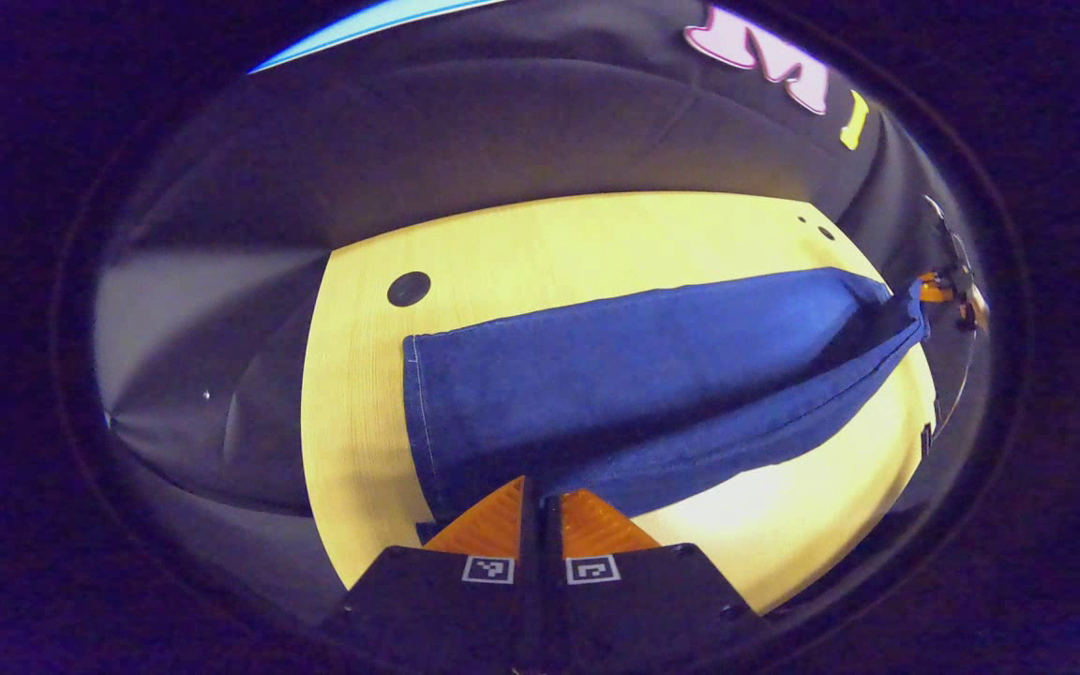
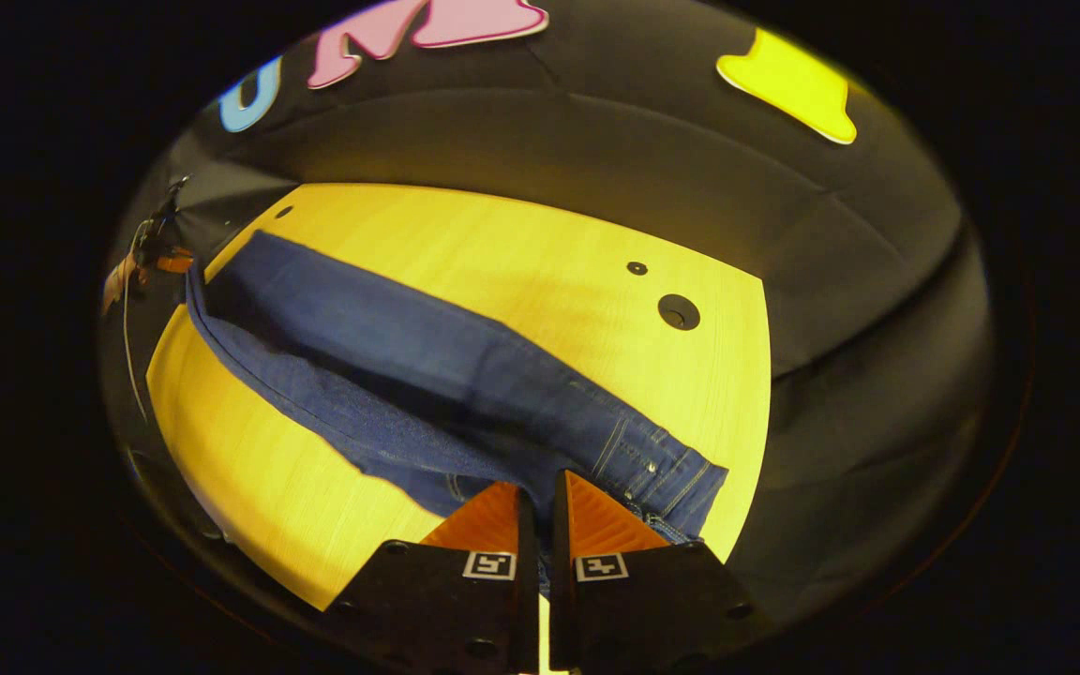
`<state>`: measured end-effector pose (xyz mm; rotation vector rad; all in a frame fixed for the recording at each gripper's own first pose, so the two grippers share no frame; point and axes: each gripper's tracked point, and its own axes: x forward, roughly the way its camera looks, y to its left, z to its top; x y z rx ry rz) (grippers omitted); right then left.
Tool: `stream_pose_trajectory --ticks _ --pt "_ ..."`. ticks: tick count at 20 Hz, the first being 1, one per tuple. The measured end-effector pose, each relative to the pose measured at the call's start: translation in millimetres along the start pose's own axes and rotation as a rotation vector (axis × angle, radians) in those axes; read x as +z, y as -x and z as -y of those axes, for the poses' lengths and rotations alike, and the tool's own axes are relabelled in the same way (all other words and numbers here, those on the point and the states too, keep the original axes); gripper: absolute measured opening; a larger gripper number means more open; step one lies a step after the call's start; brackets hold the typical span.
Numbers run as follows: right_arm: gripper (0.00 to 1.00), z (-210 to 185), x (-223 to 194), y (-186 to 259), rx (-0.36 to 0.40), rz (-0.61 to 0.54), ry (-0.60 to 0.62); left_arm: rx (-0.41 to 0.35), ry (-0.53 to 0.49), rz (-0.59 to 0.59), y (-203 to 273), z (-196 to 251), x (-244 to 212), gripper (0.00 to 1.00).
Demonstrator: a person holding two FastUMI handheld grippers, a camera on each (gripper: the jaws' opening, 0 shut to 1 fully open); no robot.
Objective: Grasp the waist and the cuffs of the jeans and fold them to make the two legs overlap; first hold the waist and fold one-third of the jeans toward the cuffs, then hold the cuffs and fold the remaining one-third in the same direction to finish folding.
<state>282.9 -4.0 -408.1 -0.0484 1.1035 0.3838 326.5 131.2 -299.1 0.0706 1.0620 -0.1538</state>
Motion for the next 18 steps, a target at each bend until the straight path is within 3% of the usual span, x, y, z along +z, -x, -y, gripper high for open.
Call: stream_pose_trajectory --ticks 4,6,8,9,10,11,12,15,18 --pt "0.08 6 6 -53 -0.003 -0.039 -0.164 0.053 0.101 -0.03 -49 -2 10 0.06" --pt "0.13 5 8 -64 -0.01 -0.045 -0.182 0.063 0.13 0.035 -53 -1 31 0.23" --pt "0.17 8 22 -74 -0.011 -0.002 -0.231 0.074 0.119 0.186 -42 0 70 0.51" --pt "0.36 9 29 -72 -0.004 0.022 -0.257 0.068 0.102 0.239 -33 5 85 0.67" --pt "0.55 12 37 -67 0.003 0.051 -0.291 0.054 0.093 0.296 -20 12 97 0.72" --pt "0.75 15 47 -59 0.012 0.087 -0.329 0.032 0.09 0.357 -2 19 106 0.84" --pt "0.94 19 58 -48 0.016 0.125 -0.366 0.013 0.095 0.42 13 27 115 0.87" --pt "0.99 47 70 -9 -0.037 0.208 -0.451 -0.055 0.078 0.524 66 45 121 0.96" --pt "0.99 74 60 16 -0.08 0.235 -0.602 -0.133 0.05 0.627 123 72 119 0.96"
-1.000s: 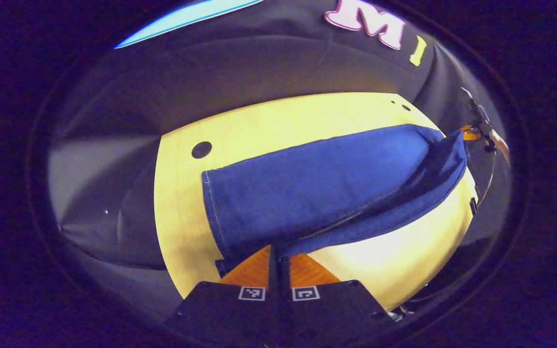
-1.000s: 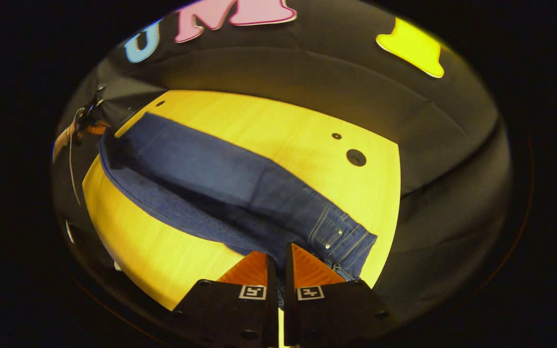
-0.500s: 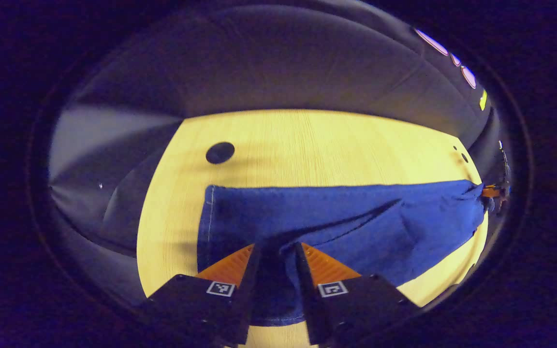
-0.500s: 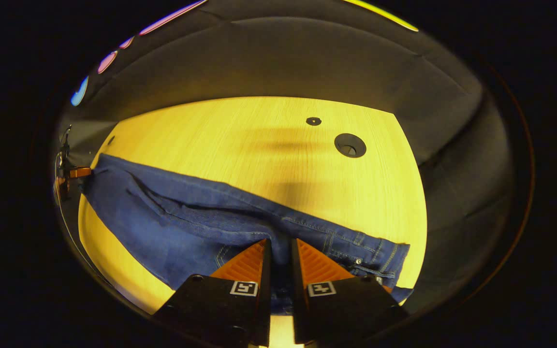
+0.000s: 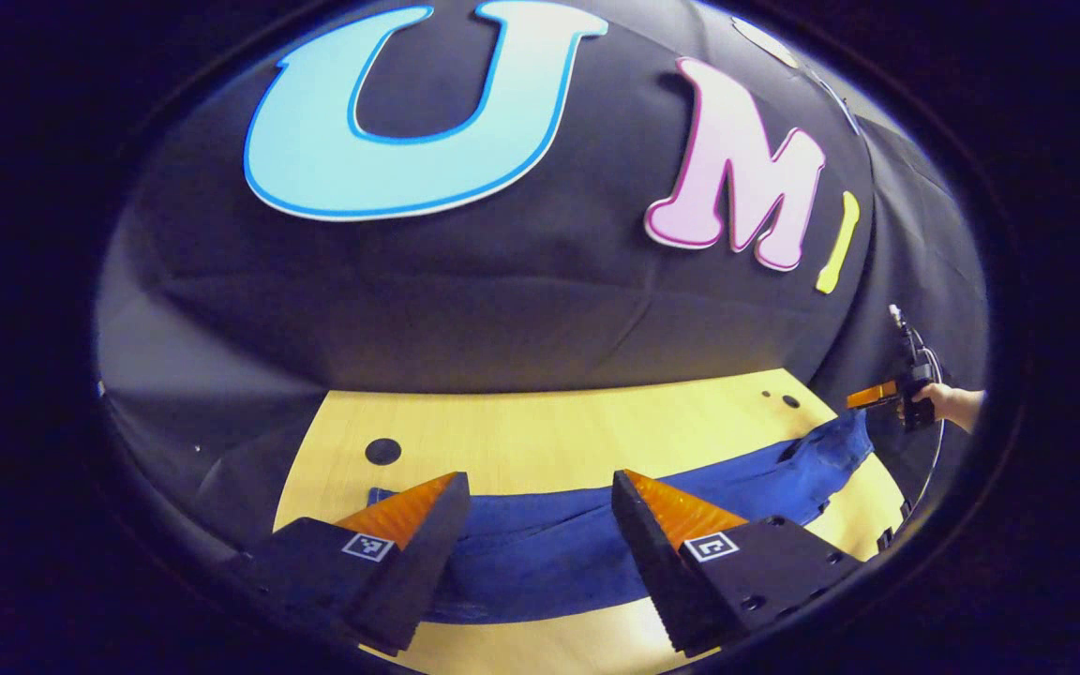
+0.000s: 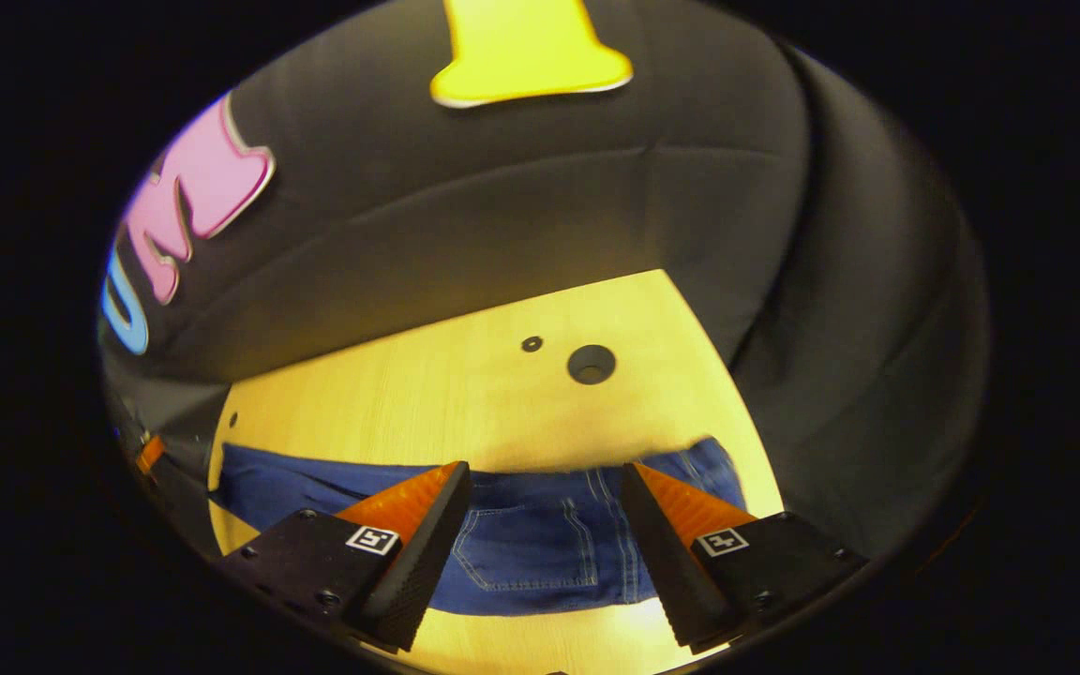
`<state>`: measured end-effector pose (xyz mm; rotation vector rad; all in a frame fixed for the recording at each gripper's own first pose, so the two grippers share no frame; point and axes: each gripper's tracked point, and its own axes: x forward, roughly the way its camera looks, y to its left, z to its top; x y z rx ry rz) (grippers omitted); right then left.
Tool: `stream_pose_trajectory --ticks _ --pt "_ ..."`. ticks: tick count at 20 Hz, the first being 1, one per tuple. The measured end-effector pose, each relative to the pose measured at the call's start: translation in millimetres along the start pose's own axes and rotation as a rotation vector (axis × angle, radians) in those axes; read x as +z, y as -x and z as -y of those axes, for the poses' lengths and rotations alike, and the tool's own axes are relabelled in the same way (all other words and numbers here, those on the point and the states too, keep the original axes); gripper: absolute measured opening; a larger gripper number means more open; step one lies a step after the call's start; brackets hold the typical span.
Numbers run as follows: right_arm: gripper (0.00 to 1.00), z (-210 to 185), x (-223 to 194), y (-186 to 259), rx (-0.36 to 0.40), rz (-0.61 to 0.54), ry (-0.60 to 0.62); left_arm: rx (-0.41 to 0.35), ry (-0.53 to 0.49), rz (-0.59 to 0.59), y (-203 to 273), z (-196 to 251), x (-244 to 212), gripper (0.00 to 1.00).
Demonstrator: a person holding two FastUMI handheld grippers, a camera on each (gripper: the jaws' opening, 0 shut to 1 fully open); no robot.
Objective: Grasp the waist and the cuffs of the jeans and fold them to make the two legs overlap; first hold the waist and fold one-third of the jeans toward the cuffs, then hold the cuffs and fold the remaining one-third in the same direction to finish folding.
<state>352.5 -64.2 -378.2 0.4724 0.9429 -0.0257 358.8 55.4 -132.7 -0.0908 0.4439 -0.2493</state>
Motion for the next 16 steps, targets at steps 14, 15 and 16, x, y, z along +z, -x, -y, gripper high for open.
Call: stream_pose_trajectory --ticks 14,15,16 --pt "0.98 134 -103 -1 -0.301 -0.19 -0.474 -0.071 -0.107 -0.096 57 85 -39 0.96" --pt "0.96 140 -101 -4 -0.302 -0.172 -0.482 -0.073 -0.105 -0.101 53 88 -40 0.96" --pt "0.94 139 -107 -1 -0.297 -0.173 -0.478 -0.081 -0.104 -0.109 50 93 -42 0.96"
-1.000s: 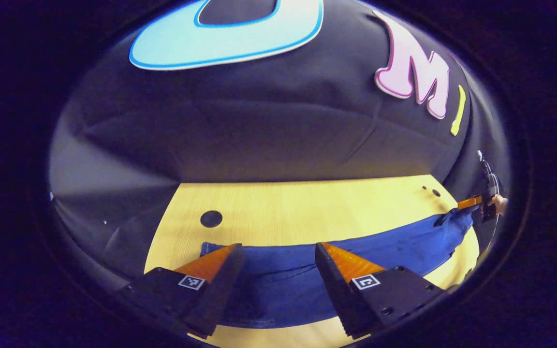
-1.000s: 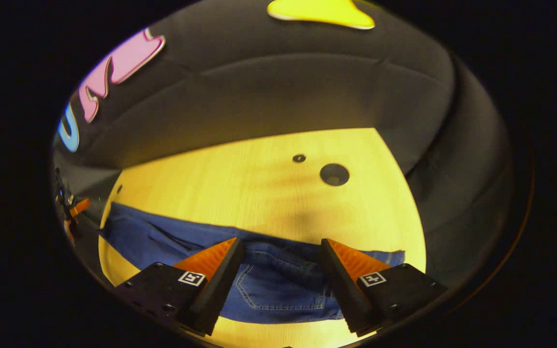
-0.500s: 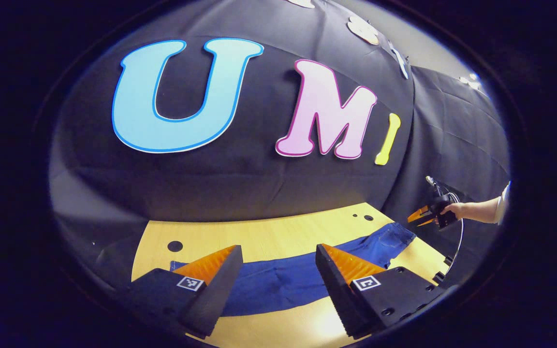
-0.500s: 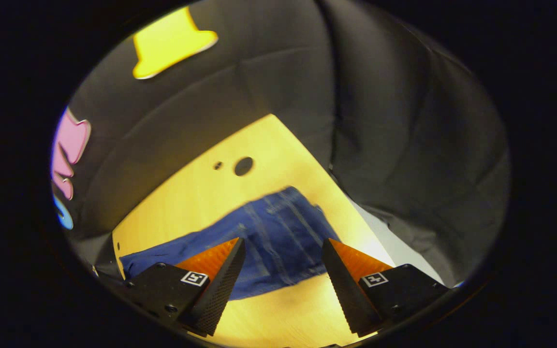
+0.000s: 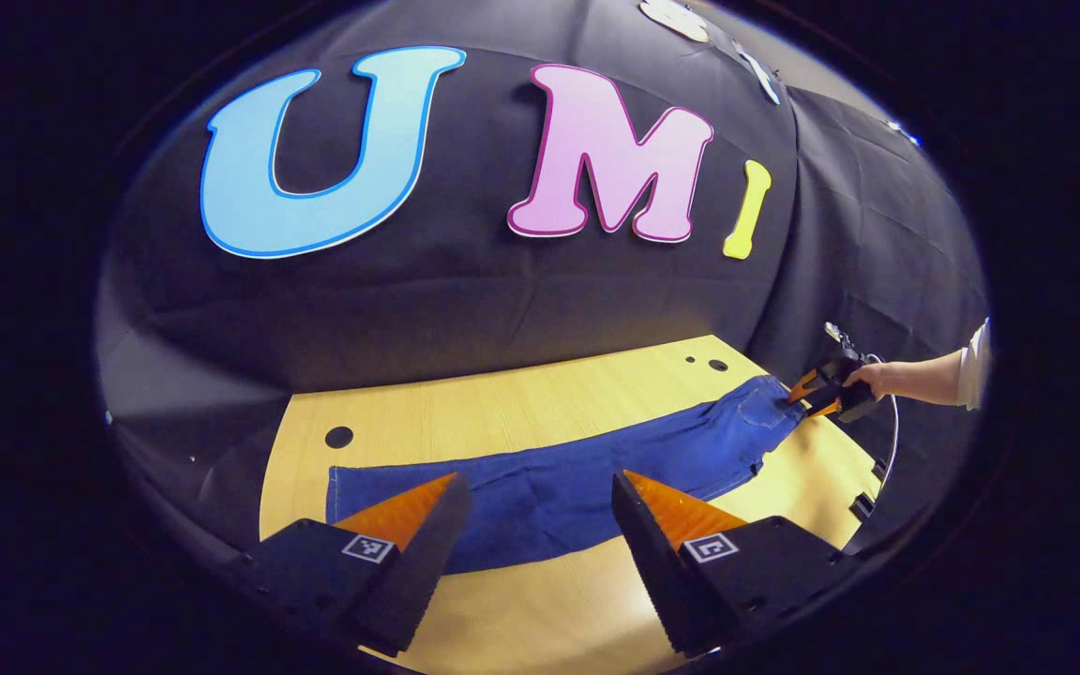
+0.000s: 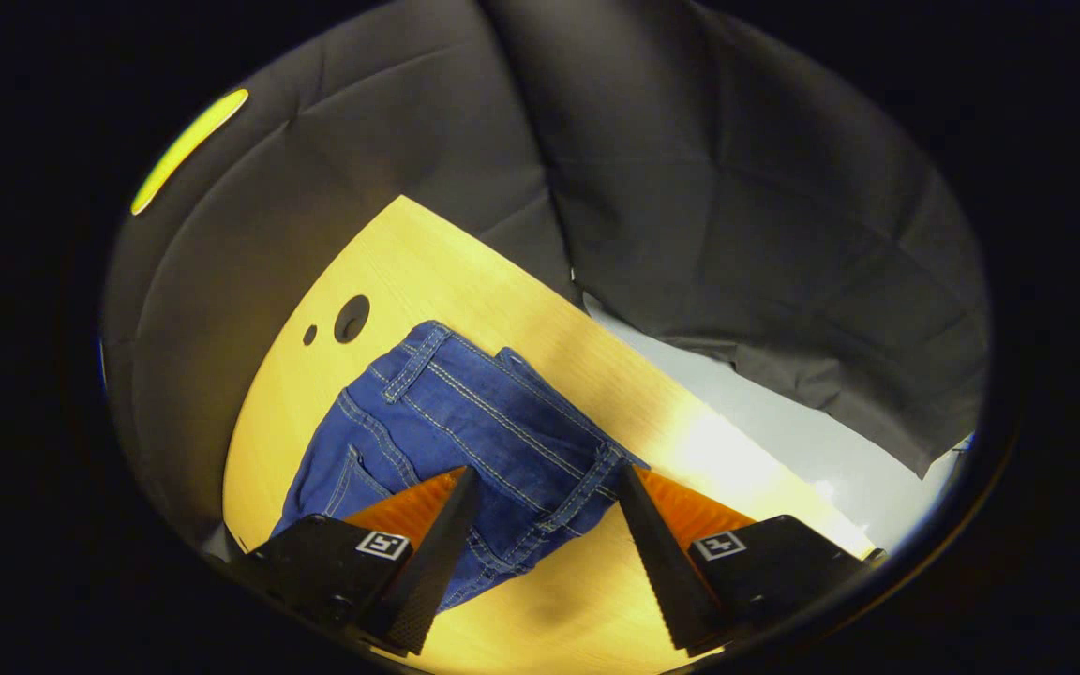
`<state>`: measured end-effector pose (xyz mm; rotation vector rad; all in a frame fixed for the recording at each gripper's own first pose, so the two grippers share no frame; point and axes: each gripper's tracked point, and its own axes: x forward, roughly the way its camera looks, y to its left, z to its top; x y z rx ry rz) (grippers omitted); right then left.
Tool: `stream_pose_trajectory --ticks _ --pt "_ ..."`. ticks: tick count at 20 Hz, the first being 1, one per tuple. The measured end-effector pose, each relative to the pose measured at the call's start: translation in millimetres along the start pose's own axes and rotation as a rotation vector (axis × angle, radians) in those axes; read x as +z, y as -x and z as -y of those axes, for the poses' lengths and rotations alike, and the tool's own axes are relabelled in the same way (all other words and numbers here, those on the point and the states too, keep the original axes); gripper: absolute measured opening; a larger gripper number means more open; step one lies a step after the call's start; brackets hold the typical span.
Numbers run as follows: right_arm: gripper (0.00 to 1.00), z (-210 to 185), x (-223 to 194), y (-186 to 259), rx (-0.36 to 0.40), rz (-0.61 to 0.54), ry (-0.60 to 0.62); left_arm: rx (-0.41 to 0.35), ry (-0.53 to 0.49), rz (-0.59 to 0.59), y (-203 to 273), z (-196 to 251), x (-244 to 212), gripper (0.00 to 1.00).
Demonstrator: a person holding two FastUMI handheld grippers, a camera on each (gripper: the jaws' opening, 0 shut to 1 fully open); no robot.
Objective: Grasp the waist and the cuffs of the jeans and fold them to make the two legs overlap; first hold the waist and fold one-third of the jeans toward the cuffs, then hold the cuffs and fold the remaining one-third in the same direction to finish folding.
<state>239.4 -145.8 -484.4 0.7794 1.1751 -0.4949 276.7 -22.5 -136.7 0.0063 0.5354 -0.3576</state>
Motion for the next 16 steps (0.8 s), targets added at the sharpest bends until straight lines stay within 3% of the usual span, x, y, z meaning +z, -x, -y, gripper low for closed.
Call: stream_pose_trajectory --ticks 1,2,4,6,7,8,11,14,16 --pt "0.82 8 5 6 -0.029 0.02 0.013 0.002 -0.001 -0.014 -5 1 -4 0.96" --pt "0.63 8 6 4 -0.018 0.022 0.007 0.016 -0.005 -0.025 -8 -1 -7 0.96" --pt "0.27 -1 9 3 0.046 0.021 -0.022 0.016 -0.002 -0.016 -9 3 -7 0.96" --pt "0.19 -1 7 6 0.095 0.006 -0.085 0.007 0.008 -0.002 -11 5 -8 0.96" --pt "0.26 -1 9 6 0.11 0.008 -0.122 0.002 0.011 -0.001 -9 3 -10 0.96" --pt "0.19 -6 12 8 0.127 0.025 -0.146 -0.002 0.008 0.001 -6 0 -11 0.96" --pt "0.19 -24 25 44 0.194 0.119 -0.136 -0.01 -0.026 -0.009 5 -13 -17 0.96" --pt "0.18 -93 37 92 0.358 0.198 -0.177 -0.023 -0.048 0.0 17 -23 -19 0.96" --pt "0.17 -144 23 121 0.454 0.225 -0.132 -0.031 -0.049 0.001 21 -31 -23 0.96"
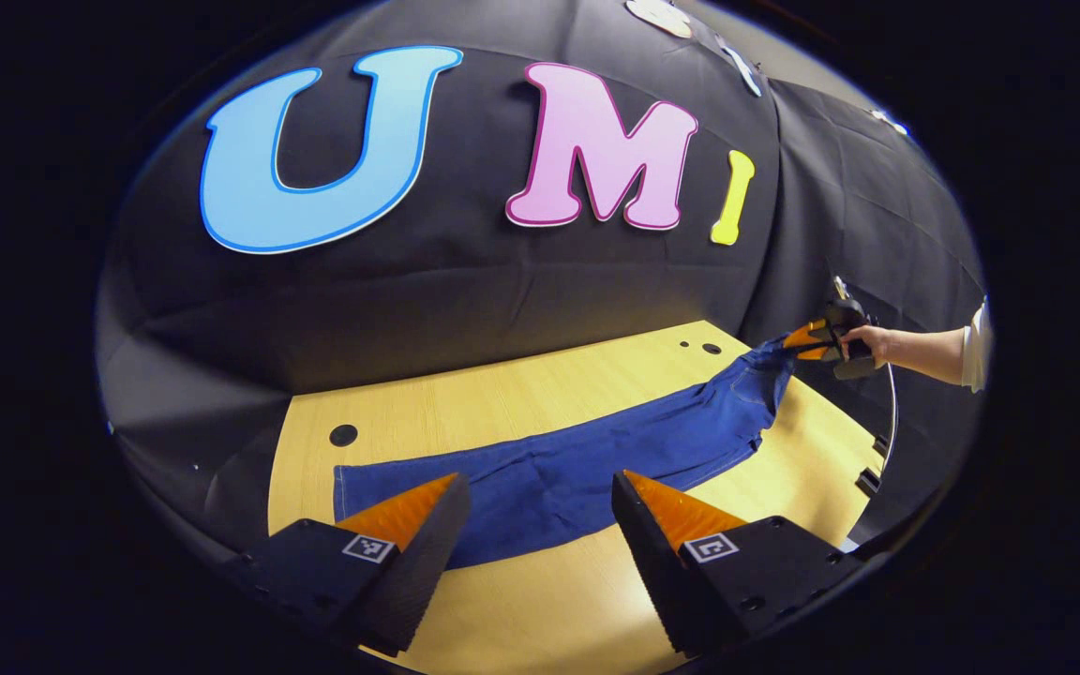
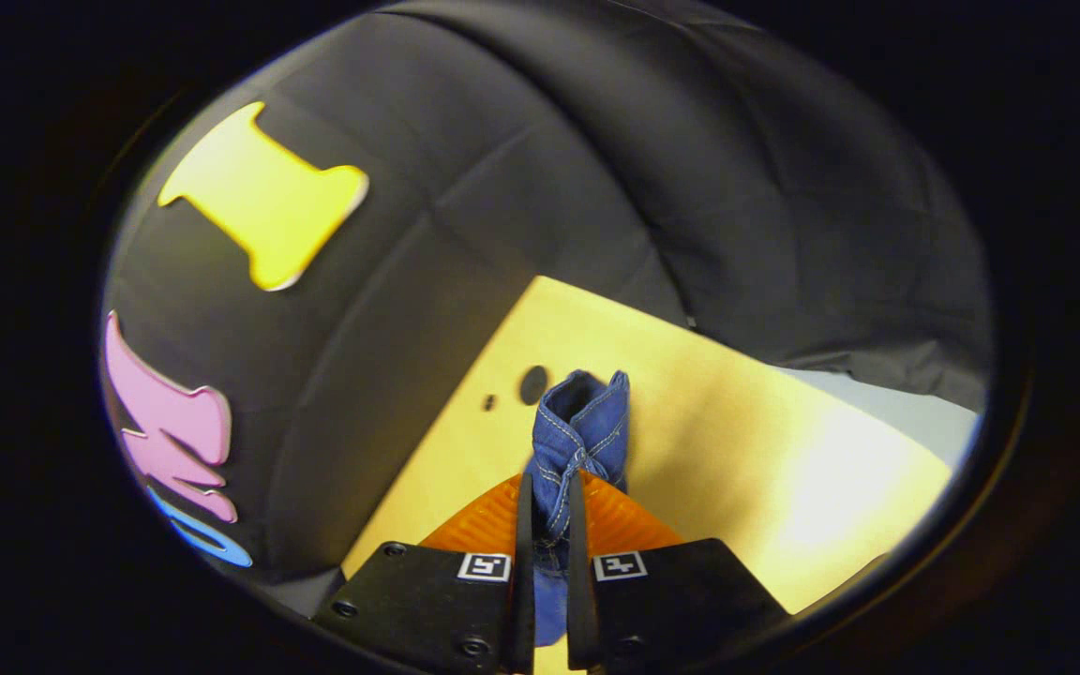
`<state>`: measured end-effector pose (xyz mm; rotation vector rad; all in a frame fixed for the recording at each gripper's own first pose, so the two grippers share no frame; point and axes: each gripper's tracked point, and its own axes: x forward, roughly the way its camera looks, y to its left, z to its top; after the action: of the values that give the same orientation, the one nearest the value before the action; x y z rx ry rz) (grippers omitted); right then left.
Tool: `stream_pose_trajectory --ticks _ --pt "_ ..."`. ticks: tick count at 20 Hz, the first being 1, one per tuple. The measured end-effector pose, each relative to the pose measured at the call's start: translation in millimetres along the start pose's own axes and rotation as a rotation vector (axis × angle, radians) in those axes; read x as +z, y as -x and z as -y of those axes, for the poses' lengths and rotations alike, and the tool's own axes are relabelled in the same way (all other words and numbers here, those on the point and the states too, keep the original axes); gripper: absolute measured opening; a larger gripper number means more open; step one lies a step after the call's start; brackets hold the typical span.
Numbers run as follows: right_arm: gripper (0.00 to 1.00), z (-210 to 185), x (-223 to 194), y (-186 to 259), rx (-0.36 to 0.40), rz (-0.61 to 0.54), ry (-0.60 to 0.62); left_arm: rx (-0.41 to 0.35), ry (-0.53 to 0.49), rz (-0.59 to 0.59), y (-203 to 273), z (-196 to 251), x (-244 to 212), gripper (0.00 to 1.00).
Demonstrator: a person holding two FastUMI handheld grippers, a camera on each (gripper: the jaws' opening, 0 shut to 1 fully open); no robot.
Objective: Grasp the waist and the cuffs of the jeans and fold them to make the two legs overlap; first hold the waist and fold one-third of the jeans toward the cuffs, then hold the cuffs and fold the remaining one-third in the same direction to finish folding.
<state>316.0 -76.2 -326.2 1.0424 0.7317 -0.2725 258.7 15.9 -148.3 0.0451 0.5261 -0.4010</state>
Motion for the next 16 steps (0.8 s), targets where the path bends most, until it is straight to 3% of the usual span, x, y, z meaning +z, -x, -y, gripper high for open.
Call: stream_pose_trajectory --ticks 3,4,5,8,12,16 --pt "0.17 -97 -47 14 0.16 -0.01 0.06 -0.005 0.002 0.015 8 -9 2 0.96" --pt "0.04 -123 -67 18 0.186 -0.029 0.105 -0.011 0.005 0.023 11 -11 0 0.96" --pt "0.04 -135 -110 13 0.193 -0.089 0.171 -0.015 0.01 0.026 14 -13 -2 0.96" --pt "0.04 -136 -223 -13 0.201 -0.257 0.311 -0.008 0.027 0.012 23 -25 -19 0.96" --pt "0.05 -139 -332 -41 0.265 -0.422 0.436 0.027 0.073 -0.018 39 -40 -46 0.96" --pt "0.04 -134 -327 -66 0.284 -0.491 0.381 0.063 0.12 -0.041 55 -52 -68 0.96"
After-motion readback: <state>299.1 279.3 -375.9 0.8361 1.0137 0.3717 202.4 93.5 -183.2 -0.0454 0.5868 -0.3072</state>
